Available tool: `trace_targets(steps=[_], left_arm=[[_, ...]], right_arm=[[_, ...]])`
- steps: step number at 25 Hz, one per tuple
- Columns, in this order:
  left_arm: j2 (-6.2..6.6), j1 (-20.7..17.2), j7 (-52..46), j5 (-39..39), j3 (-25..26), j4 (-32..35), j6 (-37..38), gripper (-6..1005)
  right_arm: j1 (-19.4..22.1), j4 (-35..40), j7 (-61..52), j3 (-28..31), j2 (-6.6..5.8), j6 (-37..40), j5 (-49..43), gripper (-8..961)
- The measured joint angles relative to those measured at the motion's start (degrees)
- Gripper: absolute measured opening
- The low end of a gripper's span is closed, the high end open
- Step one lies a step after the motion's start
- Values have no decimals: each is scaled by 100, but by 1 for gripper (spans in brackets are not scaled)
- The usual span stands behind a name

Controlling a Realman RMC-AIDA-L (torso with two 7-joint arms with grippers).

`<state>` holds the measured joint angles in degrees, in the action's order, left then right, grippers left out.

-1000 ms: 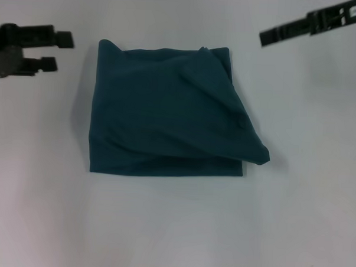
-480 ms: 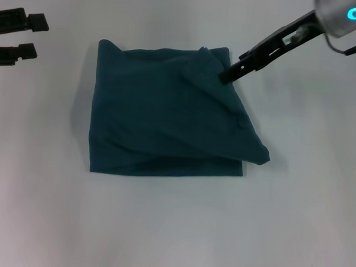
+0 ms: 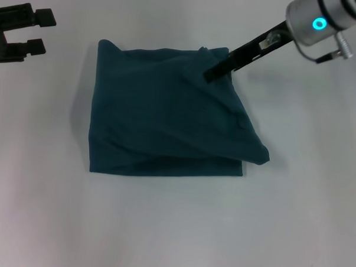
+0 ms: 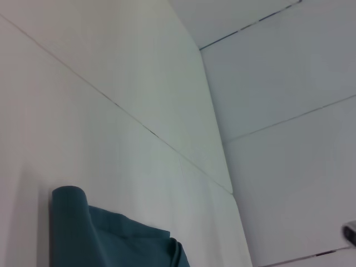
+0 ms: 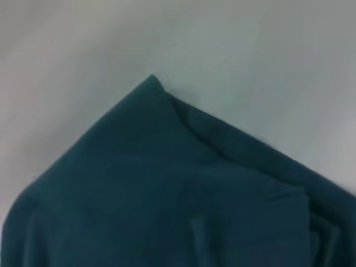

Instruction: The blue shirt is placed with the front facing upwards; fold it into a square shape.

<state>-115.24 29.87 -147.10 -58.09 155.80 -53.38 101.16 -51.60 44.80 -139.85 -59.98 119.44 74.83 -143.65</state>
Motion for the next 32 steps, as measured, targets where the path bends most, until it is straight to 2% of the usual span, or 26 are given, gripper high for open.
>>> trace_targets(steps=[8,18,26,29,32], left_arm=[[-34,34,7,-11,-7,32,-129,846],[-90,79,15,-11,-24,39,-242,846],[-123,78,37,8,-22,41,-274,846],[-140,86,63,9,-67,82,-318,846],[-141,102,71,8,-109,95,-346,846]], right_arm=[[-37,-831,-548,82,-33,-780,524,757],[-181,-1238,-740,83,-24,-964,641,752],[-128,-1246,-942,66,-94,-951,626,747],[-111,-1287,-935,73,-83,-1046,643,746],[-107,-1383,-910,75,-15,-1215,670,744]])
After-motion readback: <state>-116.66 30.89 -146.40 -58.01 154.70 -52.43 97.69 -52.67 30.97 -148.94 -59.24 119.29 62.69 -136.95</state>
